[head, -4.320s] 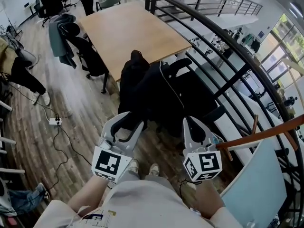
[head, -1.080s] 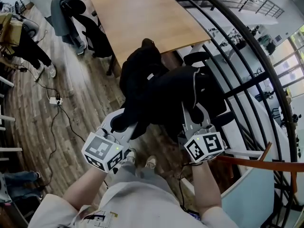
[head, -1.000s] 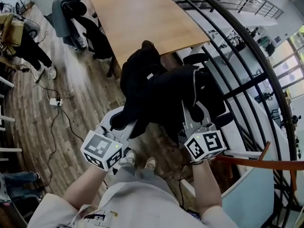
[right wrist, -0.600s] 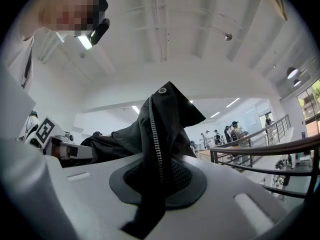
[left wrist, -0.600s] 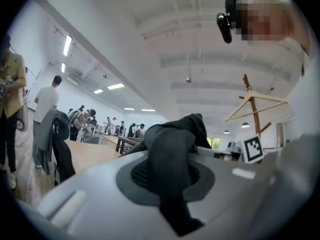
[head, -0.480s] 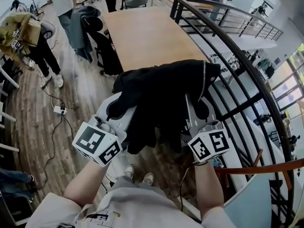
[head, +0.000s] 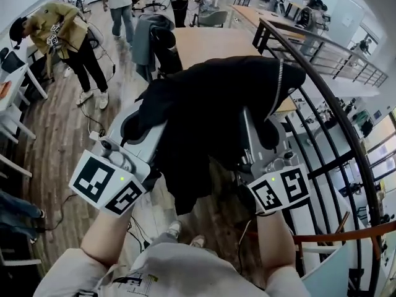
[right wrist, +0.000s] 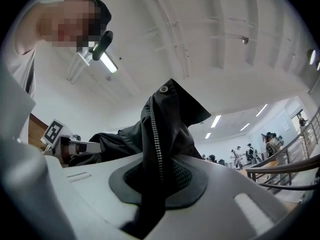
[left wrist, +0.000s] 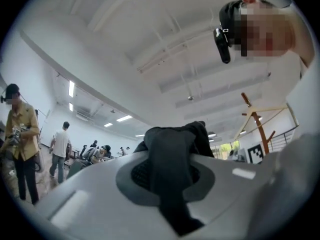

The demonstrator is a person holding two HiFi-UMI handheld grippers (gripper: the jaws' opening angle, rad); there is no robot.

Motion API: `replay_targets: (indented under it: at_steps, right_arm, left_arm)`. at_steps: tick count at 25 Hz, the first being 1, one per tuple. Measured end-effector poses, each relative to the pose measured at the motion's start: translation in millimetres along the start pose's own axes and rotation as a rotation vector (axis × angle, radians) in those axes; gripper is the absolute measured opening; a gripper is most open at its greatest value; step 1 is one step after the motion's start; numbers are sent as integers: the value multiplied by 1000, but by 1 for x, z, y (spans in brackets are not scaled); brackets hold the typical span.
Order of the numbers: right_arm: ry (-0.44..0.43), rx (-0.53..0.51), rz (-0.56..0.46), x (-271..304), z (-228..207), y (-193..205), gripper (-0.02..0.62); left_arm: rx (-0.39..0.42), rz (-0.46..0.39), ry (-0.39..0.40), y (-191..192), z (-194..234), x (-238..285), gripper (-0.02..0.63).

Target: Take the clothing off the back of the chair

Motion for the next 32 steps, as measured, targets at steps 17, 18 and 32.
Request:
replay_targets:
  at_steps: [17,18,32]
  right_arm:
    - [-319,118,-99,101,197,-16,44]
    - [-335,122,-100,104,210,-16,44]
    - [-523,282,-71,142,322,18,44]
  left_arm:
    - [125,-44,-335,-81,98,-178,46]
    - [127,-43,-350,-84,103,-190,46]
    - [135,-53,-535,-87,160,-286,46]
Point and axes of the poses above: the fingertips, and each gripper's own axes: x forward along the fingers, z to its left, y out of its underside, the point moved 2 cm from there along -x, backward along the fingers, and after that the axes turned 10 degrees about -x, right-handed, at the moved point
